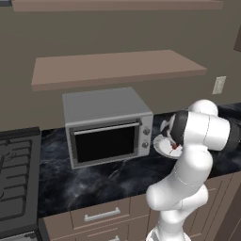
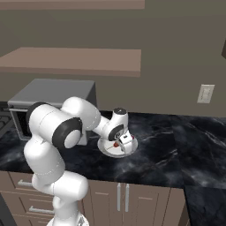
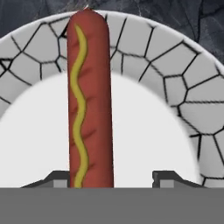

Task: Place the cold items (apple and carrot) from the fridge in one tupperware on the dining counter. Place the warm items (kebab skewer and hot dog) in the stove area in another tupperware.

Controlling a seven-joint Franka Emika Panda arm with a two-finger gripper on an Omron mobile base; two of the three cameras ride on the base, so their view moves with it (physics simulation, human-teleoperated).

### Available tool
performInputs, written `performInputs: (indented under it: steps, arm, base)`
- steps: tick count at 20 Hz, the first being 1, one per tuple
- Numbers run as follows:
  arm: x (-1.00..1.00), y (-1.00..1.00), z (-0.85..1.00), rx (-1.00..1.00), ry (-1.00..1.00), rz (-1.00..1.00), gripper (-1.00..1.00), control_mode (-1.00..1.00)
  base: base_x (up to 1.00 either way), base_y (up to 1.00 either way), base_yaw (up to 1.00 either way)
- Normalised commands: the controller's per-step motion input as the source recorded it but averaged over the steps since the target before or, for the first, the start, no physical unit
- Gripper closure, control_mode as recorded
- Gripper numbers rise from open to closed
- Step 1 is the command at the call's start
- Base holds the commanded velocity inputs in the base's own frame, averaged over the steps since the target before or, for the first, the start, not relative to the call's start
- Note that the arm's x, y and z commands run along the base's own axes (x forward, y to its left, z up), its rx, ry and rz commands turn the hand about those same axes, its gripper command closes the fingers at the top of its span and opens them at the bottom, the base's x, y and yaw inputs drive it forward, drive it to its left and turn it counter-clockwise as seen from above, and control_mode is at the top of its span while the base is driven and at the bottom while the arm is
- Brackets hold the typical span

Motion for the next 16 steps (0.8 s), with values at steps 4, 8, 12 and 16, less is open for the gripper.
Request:
performInputs:
  steps: [4,8,12,16]
  arm:
    - [0.07,-0.04,-0.22,0.00,0.00,-0.01,1.00,-1.00]
    - [0.02,-0.05,-0.11,0.00,0.00,0.00,1.00,-1.00]
    - [-0.23,-0.13,0.05,0.00,-0.10,0.00,1.00,-1.00]
    - [-0.55,-0.31,0.34,0.00,-0.21,-0.09,1.00,-1.00]
  base:
    - [0.00,0.00,0.00]
    - [0.00,0.00,0.00]
    - [0.00,0.00,0.00]
    - [0.00,0.00,0.00]
